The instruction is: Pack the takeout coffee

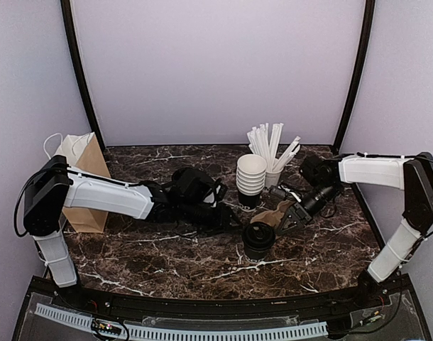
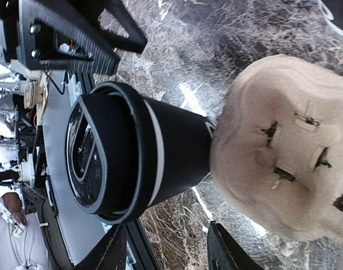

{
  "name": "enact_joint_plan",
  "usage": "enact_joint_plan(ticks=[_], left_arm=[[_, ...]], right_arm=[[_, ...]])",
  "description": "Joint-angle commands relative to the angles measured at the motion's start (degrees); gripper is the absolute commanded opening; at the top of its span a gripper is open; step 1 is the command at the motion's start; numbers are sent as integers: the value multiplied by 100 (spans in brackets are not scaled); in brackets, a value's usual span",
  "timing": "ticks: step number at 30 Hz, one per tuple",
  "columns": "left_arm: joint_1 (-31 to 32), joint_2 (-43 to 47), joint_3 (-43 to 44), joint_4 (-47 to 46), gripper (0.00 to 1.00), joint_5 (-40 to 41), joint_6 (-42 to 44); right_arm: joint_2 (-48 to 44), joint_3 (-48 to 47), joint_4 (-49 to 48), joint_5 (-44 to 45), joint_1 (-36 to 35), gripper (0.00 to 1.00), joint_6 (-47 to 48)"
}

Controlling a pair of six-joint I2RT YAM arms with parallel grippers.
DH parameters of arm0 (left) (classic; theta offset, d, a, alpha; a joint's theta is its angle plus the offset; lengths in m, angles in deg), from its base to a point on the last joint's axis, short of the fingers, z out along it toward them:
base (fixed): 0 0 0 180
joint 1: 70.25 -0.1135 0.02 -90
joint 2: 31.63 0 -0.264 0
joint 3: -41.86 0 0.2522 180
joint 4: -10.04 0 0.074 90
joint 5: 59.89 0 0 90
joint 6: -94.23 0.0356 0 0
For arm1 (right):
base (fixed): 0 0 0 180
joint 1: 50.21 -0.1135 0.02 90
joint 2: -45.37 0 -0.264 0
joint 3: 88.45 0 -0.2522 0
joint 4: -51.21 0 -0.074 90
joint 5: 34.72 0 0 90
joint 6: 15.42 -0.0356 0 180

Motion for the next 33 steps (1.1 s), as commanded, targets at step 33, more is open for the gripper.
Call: enact_joint_plan(ticks=[33], left_arm=[[-53,581,-615,-744,39,-103,-91]], right_arm=[[287,-382,-152,-235,-457,50,-22]])
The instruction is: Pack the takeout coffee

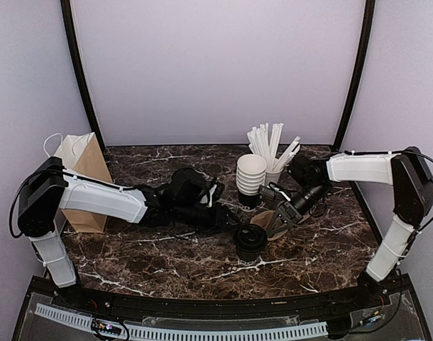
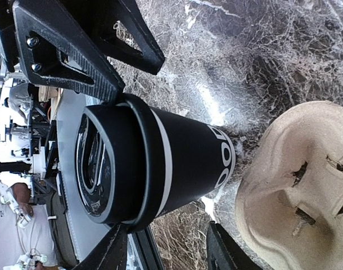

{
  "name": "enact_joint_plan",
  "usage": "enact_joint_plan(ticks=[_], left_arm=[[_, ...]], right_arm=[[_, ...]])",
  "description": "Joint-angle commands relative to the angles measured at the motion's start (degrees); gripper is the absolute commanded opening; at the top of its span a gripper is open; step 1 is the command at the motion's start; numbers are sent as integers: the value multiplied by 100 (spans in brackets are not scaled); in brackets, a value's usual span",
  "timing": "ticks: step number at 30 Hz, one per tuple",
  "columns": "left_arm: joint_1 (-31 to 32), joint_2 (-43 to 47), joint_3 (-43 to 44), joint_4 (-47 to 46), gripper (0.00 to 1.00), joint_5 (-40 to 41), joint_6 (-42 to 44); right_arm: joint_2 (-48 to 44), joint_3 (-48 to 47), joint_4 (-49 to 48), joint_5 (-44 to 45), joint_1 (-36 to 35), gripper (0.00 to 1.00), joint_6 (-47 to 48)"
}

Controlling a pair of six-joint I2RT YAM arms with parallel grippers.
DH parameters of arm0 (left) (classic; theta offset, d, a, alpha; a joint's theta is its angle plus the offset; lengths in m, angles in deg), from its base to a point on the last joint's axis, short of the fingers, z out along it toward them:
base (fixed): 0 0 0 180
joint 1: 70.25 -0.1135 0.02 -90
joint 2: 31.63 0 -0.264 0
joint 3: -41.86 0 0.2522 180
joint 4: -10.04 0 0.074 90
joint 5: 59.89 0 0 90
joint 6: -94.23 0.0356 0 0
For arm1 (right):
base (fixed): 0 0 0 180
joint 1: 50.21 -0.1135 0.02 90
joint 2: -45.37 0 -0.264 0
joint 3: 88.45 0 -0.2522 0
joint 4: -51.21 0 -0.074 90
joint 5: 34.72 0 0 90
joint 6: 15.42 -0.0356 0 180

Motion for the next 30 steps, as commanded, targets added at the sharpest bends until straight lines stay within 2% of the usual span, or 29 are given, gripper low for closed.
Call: enact_joint_plan(ticks=[1,10,30], left_arm=[[-7,383,-139,47,40,85,-30],[-1,348,-267,81,40,-50,-128],[2,223,-316,364,39,-152,-214]], right_arm=[[-387,105,-44,221,-64,50,29],[-510,486,-185,169,-380,54,6],[-42,234,-276,-26,-526,55,-327]])
